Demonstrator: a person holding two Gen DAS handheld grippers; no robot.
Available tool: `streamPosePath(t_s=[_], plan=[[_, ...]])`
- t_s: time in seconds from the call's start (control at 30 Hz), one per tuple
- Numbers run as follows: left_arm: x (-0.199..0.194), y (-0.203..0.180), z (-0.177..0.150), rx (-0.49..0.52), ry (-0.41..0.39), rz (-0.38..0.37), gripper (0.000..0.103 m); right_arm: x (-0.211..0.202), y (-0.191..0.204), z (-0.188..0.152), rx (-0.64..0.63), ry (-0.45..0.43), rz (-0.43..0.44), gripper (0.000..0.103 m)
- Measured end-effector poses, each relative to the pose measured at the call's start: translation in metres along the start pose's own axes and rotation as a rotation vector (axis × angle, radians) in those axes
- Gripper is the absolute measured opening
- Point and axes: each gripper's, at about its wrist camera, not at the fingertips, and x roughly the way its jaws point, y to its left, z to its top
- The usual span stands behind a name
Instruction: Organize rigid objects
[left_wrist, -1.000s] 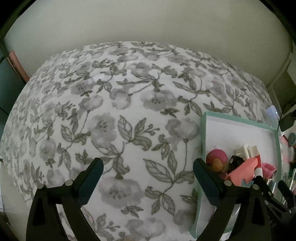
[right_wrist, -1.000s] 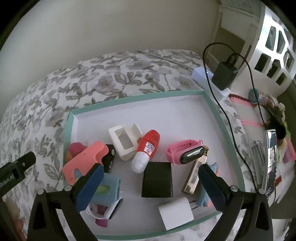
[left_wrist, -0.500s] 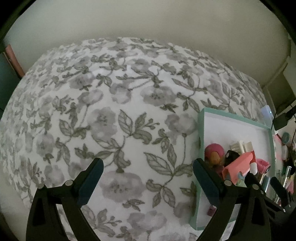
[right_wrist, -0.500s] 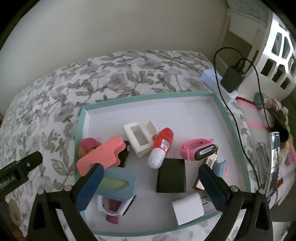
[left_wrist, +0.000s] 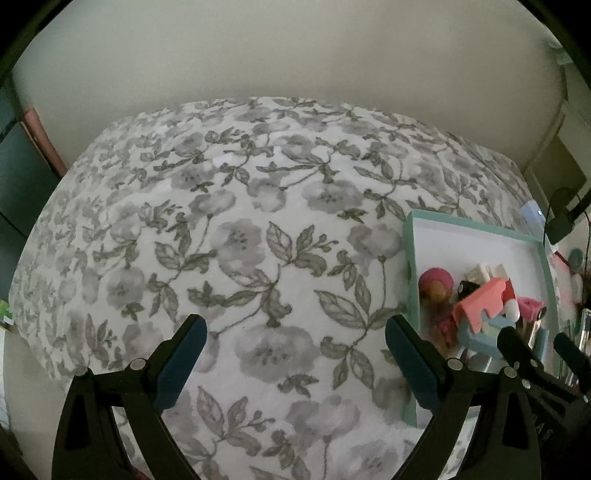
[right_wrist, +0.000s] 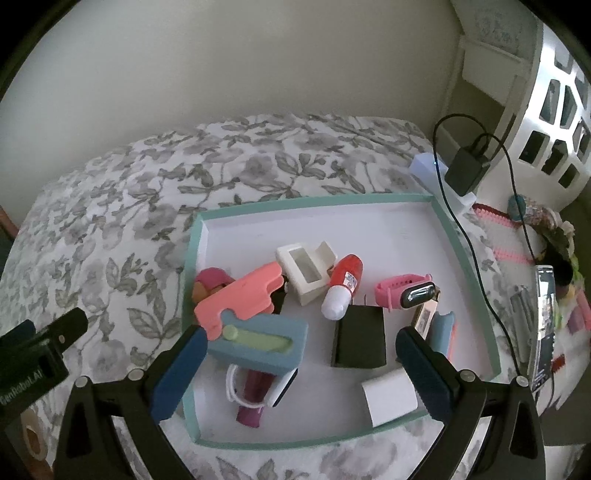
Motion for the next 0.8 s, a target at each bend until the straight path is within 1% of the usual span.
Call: streamPosePath(t_s=[0.1, 0.23, 0.43, 0.6, 0.8], plan=[[-0.005, 0.000, -0.005, 0.017, -0.007, 0.001, 0.097, -0.005, 0.001, -0.004, 0.001, -0.006, 0.006, 0.103], [-0.010, 0.000, -0.011, 0.033, -0.017, 0.020, 0.097, -0.011, 0.003, -0.011, 0.001, -0.009, 0.014, 0.103], [-0.016, 0.008, -0.018, 0.018, -0.022, 0.042, 0.097, -0.016, 0.004, -0.017, -0.001, -0.010, 0.022, 0.103], [-0.017, 0.017, -0.022, 0.000, -0.014, 0.050, 0.097, -0.018, 0.005, -0.021, -0.005, -0.004, 0.023, 0.103], [-0.016, 0.018, -0.028, 0.013, 0.003, 0.058, 0.097, -0.019, 0.006, -0.025, -0.013, 0.005, 0.028, 0.103]])
